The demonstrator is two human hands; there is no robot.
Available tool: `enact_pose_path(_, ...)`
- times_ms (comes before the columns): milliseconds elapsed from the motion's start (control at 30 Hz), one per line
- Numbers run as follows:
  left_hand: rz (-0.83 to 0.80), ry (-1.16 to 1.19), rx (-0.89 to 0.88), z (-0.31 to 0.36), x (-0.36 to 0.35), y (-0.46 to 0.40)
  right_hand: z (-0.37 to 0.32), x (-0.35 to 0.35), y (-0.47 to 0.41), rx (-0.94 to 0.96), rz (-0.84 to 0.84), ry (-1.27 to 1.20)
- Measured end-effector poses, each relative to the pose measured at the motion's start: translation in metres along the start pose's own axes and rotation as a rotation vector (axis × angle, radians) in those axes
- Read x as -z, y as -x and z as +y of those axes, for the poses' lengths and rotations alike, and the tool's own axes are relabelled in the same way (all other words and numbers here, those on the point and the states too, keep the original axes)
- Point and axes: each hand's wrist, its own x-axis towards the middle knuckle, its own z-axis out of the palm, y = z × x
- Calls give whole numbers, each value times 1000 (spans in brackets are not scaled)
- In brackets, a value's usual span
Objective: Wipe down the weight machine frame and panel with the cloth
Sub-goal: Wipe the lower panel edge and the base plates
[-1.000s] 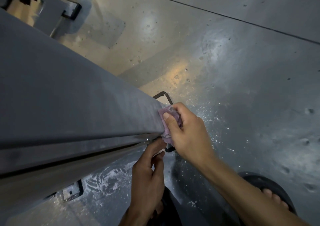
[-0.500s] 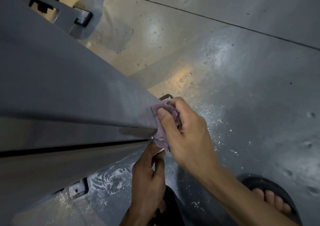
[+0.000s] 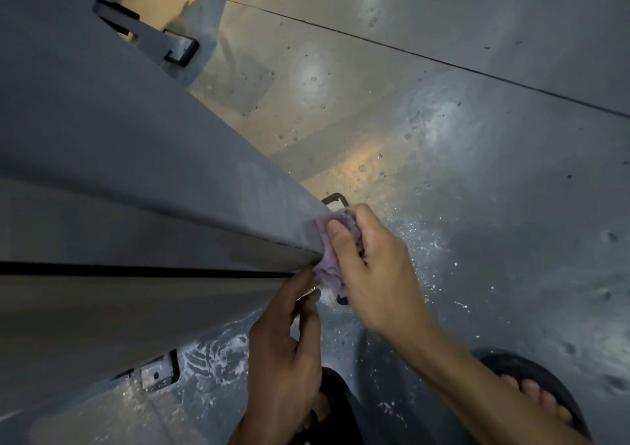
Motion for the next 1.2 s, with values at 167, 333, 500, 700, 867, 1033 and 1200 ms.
enact_pose_path(167,33,-23,-29,11,2,-1,-21,1,0,79,0,-86)
enact_pose_path(333,48,-49,-39,12,5,0,-43,3,4,150,-22,-126)
enact_pose_path(500,30,20,-20,14,9,4,-27,8,-3,8,-53,-28)
enact_pose_path(700,78,17,3,15,12,4,-78,9,5,214,-45,-192)
enact_pose_path(867,100,1,-96,27,20,5,-62,10,3,107,-44,-63)
enact_pose_path(1033,47,49,27,8,22,12,-108,10,12,310,-59,-271)
enact_pose_path(1200,130,18,-89,28,35,11,-83,10,8,146,-57,-113)
